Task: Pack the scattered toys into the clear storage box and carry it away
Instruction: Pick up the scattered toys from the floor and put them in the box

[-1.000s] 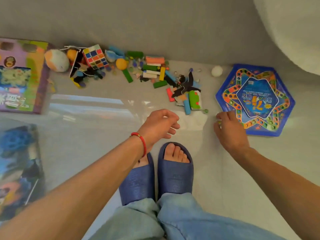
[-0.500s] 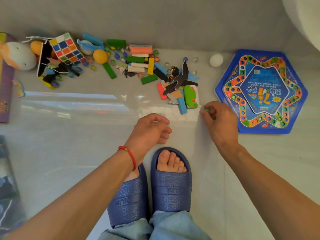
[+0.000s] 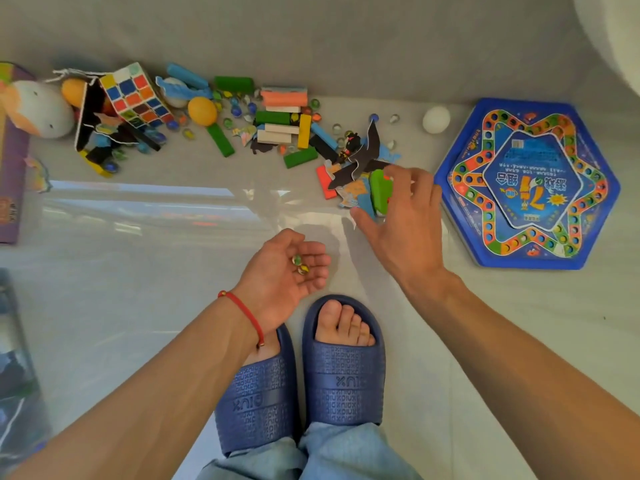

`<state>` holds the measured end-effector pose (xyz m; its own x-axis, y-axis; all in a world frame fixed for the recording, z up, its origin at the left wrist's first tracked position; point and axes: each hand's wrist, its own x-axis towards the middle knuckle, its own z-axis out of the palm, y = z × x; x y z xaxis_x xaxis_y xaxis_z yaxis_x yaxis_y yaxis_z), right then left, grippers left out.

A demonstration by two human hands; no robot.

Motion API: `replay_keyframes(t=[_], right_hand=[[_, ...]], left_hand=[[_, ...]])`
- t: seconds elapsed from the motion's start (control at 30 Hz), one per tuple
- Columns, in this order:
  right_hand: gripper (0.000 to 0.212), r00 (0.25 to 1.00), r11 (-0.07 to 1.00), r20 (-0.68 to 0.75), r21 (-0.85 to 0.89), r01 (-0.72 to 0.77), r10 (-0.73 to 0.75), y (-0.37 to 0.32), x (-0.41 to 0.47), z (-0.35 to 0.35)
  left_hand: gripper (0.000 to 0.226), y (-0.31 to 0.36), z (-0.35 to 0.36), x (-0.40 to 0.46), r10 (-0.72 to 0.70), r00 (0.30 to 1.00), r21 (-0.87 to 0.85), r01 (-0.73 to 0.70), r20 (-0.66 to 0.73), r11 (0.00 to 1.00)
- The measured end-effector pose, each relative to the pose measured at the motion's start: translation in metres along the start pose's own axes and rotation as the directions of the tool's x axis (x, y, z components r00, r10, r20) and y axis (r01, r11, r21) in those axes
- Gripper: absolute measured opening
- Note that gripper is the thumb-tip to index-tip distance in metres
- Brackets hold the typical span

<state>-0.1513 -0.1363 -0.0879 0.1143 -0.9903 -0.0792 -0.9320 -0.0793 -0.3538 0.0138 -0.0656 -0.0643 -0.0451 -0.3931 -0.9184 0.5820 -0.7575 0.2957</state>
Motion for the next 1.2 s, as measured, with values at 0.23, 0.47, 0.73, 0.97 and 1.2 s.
replay_keyframes(t=[0.23,0.47,0.73,0.97,1.2], right_hand=[[0.071,0.998,0.999,0.063,-0.038,-0.011,0.014,0.018,0.008,0.023],[0.075,0.981,0.949,0.097,0.256,-0.185,0.165,0.017,-0.013,0.007],[0.079,0.929,0.937,0.261,0.299,0.18,-0.262,-0.047,-0.06,-0.008],[0.067,0.986,0.987,0.06,0.063,0.151,-0.155,-0.02,0.028,0.005],[0.08,0.993,0.972,0.053,-0.204,0.116,-0.107,-0.018,0.053,0.033]], left_hand=[[0.023,0.002,-0.007,0.005,0.023,1.0,-0.015,-0.023,0.013,1.0],[0.027,0.001,0.003,0.006,0.036,0.999,-0.03,-0.035,0.037,0.999],[0.047,0.001,0.012,0.01,-0.036,0.989,-0.297,0.078,0.143,0.952],[0.041,0.006,-0.011,0.011,-0.044,0.993,-0.43,0.087,0.109,0.899],[0.039,0.006,-0.02,0.011,-0.013,0.993,-0.467,0.065,0.115,0.882]])
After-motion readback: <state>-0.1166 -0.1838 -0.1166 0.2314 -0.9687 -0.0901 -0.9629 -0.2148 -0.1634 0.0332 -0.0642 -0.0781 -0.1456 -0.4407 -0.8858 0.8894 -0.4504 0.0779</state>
